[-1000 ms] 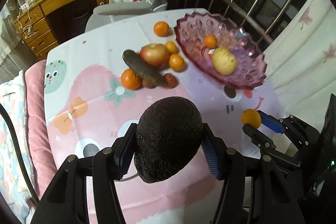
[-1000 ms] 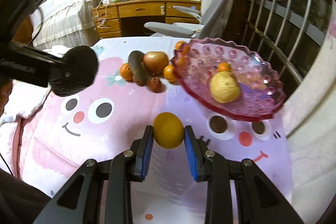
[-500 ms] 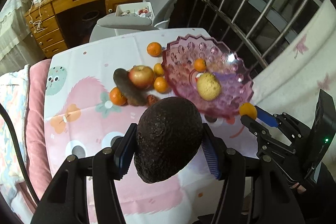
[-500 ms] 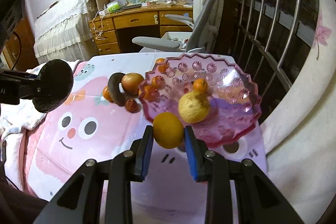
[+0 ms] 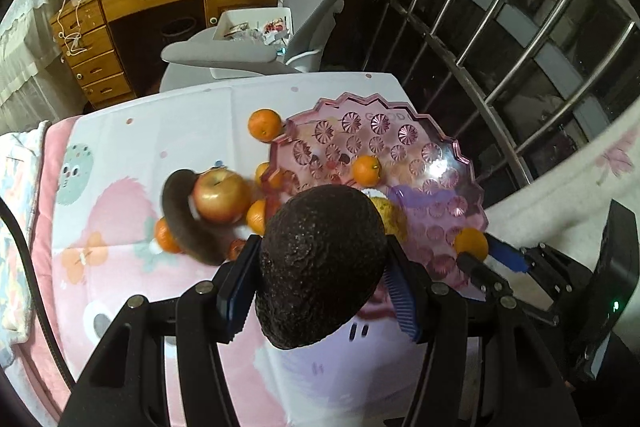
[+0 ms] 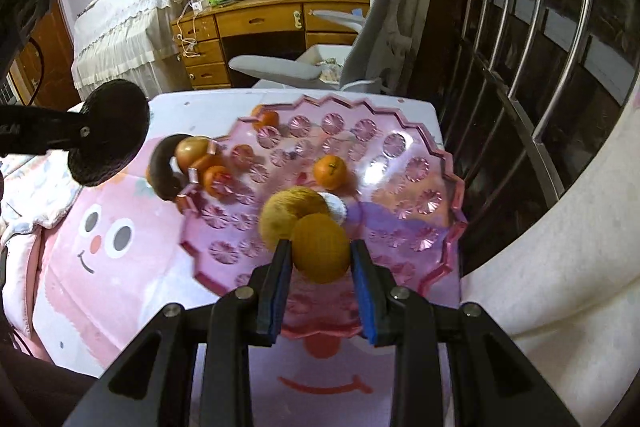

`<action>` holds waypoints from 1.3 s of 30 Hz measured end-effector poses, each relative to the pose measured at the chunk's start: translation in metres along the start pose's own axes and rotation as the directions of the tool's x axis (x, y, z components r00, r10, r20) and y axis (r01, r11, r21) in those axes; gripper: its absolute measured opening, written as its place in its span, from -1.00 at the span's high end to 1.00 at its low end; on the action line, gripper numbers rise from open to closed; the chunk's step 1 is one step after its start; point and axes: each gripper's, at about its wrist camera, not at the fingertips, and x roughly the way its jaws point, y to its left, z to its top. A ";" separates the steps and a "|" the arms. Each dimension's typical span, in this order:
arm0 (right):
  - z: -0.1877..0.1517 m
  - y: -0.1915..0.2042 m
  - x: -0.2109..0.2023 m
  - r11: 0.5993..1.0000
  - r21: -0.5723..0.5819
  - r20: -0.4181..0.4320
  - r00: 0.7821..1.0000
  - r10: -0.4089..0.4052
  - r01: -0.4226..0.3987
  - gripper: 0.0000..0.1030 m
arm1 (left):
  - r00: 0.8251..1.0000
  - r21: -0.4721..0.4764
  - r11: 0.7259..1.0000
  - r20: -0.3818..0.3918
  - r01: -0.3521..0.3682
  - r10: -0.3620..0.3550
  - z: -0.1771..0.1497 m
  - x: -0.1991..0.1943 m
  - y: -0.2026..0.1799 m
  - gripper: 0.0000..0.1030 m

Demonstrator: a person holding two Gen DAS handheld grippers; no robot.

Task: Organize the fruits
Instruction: 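Carry the avocado and mandarin with both grippers over the pink bowl, then open the left gripper to drop the avocado while the right releases the mandarin into the bowl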

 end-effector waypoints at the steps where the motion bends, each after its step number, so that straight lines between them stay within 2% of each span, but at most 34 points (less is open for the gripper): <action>1: -0.001 -0.002 0.004 1.000 -0.008 -0.009 1.000 0.002 -0.002 0.42 | 1.000 -0.002 1.000 -0.011 -0.003 0.003 0.003 0.008 -0.002 -0.12; 10: -0.005 -0.021 0.038 1.000 -0.002 -0.114 0.993 0.022 -0.022 0.41 | 0.995 -0.030 0.999 -0.096 -0.010 0.007 0.018 0.072 -0.015 -0.12; 20: -0.004 -0.025 0.053 0.999 -0.021 -0.167 0.985 0.042 -0.046 0.41 | 0.990 -0.064 0.997 -0.140 -0.045 0.036 0.022 0.103 -0.012 -0.12; 22: -0.004 -0.025 0.056 0.999 -0.014 -0.177 0.983 0.048 -0.051 0.40 | 0.992 -0.065 0.997 -0.123 -0.045 0.037 0.024 0.101 -0.011 -0.12; 24: -0.003 -0.027 0.057 0.998 0.003 -0.182 0.982 0.058 -0.058 0.40 | 0.994 -0.072 0.997 -0.107 -0.011 0.003 0.027 0.096 -0.011 -0.13; 29: -0.001 -0.031 0.059 0.997 0.047 -0.191 0.979 0.072 -0.065 0.38 | 0.996 -0.062 0.998 -0.084 -0.008 0.003 0.031 0.084 -0.013 -0.17; 33: 0.001 -0.032 0.052 0.995 0.074 -0.160 0.984 0.082 -0.071 0.03 | 0.998 -0.082 0.997 -0.069 0.006 -0.012 0.026 0.070 -0.008 -0.20; 39: 0.001 -0.021 0.044 0.992 0.095 -0.154 0.983 0.098 -0.084 0.01 | 0.999 -0.108 0.994 -0.050 -0.002 -0.004 0.010 0.049 0.004 -0.20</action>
